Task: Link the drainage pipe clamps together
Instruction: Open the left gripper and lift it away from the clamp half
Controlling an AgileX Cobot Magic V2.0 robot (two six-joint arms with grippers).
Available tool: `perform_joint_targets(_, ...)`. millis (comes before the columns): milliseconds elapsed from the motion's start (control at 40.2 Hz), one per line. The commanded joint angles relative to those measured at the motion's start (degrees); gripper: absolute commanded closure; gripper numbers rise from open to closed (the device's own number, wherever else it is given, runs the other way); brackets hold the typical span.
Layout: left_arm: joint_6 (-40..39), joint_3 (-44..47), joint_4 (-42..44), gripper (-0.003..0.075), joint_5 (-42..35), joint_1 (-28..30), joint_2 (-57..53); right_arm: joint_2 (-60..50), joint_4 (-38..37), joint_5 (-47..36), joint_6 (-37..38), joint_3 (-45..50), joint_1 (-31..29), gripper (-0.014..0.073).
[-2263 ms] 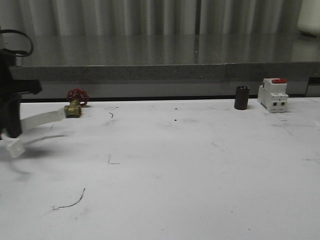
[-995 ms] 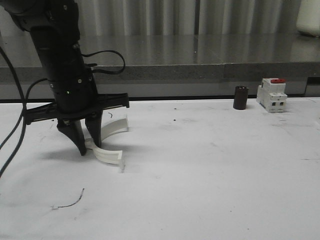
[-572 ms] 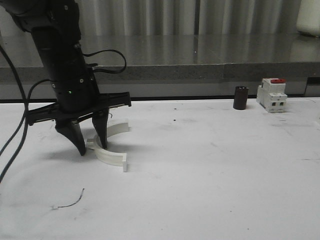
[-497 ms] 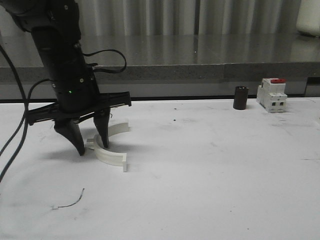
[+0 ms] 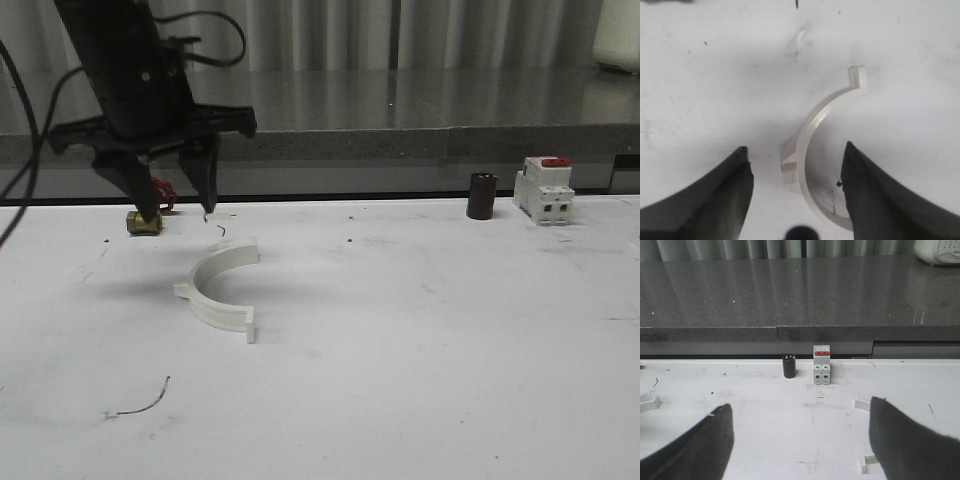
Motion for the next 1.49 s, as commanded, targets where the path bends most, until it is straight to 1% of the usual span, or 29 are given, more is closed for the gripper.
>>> perform_joint_targets(0, 2.9, -1.1, 2.5, 0.0333, -0.5, -0.3, -7.4, 0.8, -0.1, -4.3, -0.5, -2.1, -0.4, 0.0010)
perform_joint_targets(50, 4.9, -0.3, 2.6, 0.0337, -0.8, -0.3, -9.7, 0.8, -0.1, -4.3, -0.5, -2.1, -0.4, 0.0010)
perform_joint_targets(124, 7.2, 1.9, 2.6, 0.0372, -2.1, -0.3, -13.0, 0.8, -0.1, -4.3, -0.5, -2.1, -0.4, 0.0010)
perform_joint_targets(199, 8.4, 5.2, 2.7, 0.0447, -4.1, -0.3, -16.7, 0.8, -0.1, -4.3, -0.5, -2.1, -0.4, 0.0010)
perform_joint_targets(224, 8.4, 6.8, 3.0, 0.0493, -5.4, -0.3, -18.7, 0.8, -0.1, -4.3, -0.5, -2.1, -0.4, 0.0010)
perform_joint_targets(423, 8.5, 21.0, 7.5, 0.0743, -13.0, -0.2, -31.3, 0.8, -0.1, -4.3, -0.5, -2.1, -0.4, 0.0010)
perform_joint_targets(597, 8.3, 33.5, 9.4, 0.0741, -18.5, 1.0, -44.2, 0.8, -0.1, -4.3, -0.5, -2.1, -0.4, 0.0010)
perform_joint_targets(671, 8.3, 38.8, 11.5, 0.0741, -21.5, 1.2, -50.2, 0.8, -0.1, -4.3, -0.5, -2.1, -0.4, 0.0010)
perform_joint_targets(721, 8.3, 42.7, 13.7, 0.0741, -24.1, 1.2, -54.5, 0.8, -0.1, -4.3, -0.5, -2.1, -0.4, 0.0010)
perform_joint_targets(845, 8.3, 52.1, 16.0, 0.0741, -30.3, 1.2, -66.3, 0.8, -0.1, -4.3, -0.5, -2.1, -0.4, 0.0010)
perform_joint_targets(945, 8.5, 58.0, 17.5, 0.0741, -33.0, 1.2, -76.3, 0.8, -0.1, -4.3, -0.5, -2.1, -0.4, 0.0010)
perform_joint_targets(1094, 8.6, 64.6, 18.2, 0.0741, -32.3, 1.2, -92.0, 0.8, -0.1, -4.3, -0.5, -2.1, -0.4, 0.0010)
perform_joint_targets(1293, 8.6, 69.2, 18.2, 0.0741, -29.2, 1.2, -110.0, 0.8, -0.1, -4.3, -0.5, -2.1, -0.4, 0.0010)
perform_joint_targets(1368, 8.6, 69.9, 18.2, 0.0741, -29.3, 1.2, -113.2, 0.8, -0.1, -4.3, -0.5, -2.1, -0.4, 0.0010)
perform_joint_targets(1467, 8.6, 69.9, 17.4, 0.0741, -29.3, 1.2, -111.0, 0.9, -0.1, -4.2, -0.5, -2.1, -0.4, 0.0010)
